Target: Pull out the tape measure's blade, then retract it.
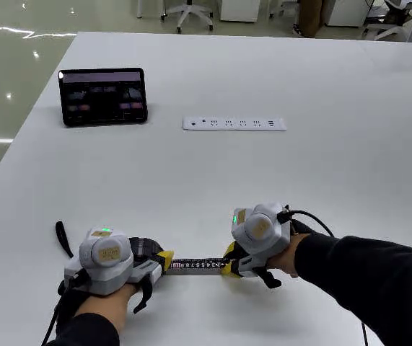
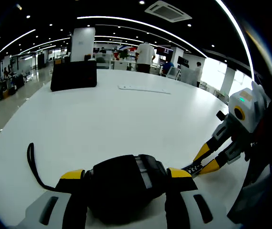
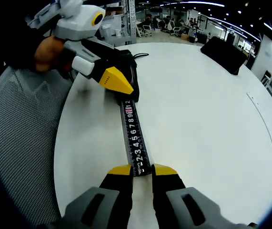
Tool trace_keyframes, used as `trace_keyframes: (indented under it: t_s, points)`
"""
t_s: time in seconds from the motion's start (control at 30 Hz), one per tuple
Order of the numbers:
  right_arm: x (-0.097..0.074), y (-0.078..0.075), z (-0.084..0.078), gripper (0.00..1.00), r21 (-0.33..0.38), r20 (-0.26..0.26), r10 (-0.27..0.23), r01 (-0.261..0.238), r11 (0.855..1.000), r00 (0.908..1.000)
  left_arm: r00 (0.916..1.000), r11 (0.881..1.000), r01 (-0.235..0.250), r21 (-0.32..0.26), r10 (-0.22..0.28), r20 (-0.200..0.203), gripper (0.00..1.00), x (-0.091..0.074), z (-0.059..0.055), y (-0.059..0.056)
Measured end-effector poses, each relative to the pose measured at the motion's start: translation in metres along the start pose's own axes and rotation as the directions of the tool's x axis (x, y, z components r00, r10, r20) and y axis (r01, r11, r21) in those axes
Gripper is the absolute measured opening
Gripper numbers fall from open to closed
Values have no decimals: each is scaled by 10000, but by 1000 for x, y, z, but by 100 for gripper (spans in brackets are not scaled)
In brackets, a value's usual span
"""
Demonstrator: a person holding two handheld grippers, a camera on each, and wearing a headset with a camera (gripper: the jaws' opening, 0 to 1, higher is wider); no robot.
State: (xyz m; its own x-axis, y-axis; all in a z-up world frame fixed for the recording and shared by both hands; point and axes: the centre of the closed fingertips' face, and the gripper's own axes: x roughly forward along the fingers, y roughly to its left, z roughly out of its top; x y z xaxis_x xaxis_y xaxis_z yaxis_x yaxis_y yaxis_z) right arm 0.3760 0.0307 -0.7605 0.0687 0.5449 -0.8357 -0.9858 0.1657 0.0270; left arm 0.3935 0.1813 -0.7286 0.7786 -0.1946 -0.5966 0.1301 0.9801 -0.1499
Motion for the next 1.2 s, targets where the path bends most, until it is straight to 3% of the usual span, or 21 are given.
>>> trace_keyframes:
  t_s: [0.3,0.43,1.2]
  points:
    - [0,2,1,10,1,104,42,-42,10000,9999,10000,10000,78,5,-78,-49,62,0,0,0]
    - [3,4,3,10,-313,141,57,-53,9995,9999,9997,9997,233,-112,-234,-72,62,-1,0,0]
    - [9,4,12,9,-107,91,-27,28,9999,10000,9996,9992,272,-287,-275,-111,62,-1,0,-1]
